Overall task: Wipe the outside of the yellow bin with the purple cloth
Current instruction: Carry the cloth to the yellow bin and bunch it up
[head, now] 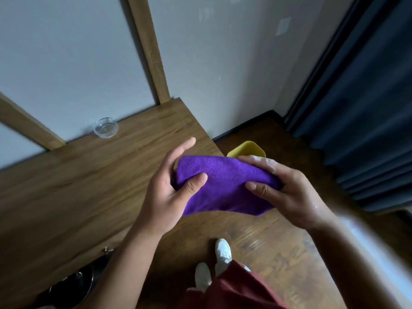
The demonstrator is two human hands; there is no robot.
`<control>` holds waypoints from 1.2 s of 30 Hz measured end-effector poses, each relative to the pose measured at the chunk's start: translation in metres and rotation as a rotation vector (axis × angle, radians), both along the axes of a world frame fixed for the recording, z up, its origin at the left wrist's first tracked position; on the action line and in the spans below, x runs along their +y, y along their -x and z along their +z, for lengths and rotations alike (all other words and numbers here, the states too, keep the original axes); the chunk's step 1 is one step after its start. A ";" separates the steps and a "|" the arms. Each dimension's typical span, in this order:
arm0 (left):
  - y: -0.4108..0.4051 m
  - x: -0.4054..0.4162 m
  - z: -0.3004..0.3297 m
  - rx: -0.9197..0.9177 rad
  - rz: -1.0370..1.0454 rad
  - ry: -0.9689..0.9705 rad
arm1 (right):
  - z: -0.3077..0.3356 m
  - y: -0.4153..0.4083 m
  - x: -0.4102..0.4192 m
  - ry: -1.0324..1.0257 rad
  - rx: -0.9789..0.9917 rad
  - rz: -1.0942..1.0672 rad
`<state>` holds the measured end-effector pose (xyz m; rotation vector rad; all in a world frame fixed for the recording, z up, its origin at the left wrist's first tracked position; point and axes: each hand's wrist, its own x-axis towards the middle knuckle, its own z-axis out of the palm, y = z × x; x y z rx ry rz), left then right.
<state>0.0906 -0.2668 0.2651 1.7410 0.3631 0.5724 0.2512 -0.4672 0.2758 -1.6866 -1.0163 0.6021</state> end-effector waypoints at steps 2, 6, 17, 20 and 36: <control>-0.005 -0.009 0.001 0.020 -0.107 0.022 | -0.001 0.005 -0.022 0.014 0.027 -0.053; -0.024 -0.031 0.005 0.163 -0.355 0.039 | 0.003 0.005 -0.062 -0.006 0.098 -0.194; -0.119 -0.126 0.000 0.265 -0.506 -0.028 | -0.020 -0.048 -0.173 0.032 0.096 -0.381; -0.147 -0.158 -0.002 0.268 -0.519 0.016 | -0.028 -0.076 -0.204 0.025 0.124 -0.422; -0.272 -0.223 -0.039 0.307 -0.432 0.124 | -0.049 -0.211 -0.249 0.187 -0.139 -0.228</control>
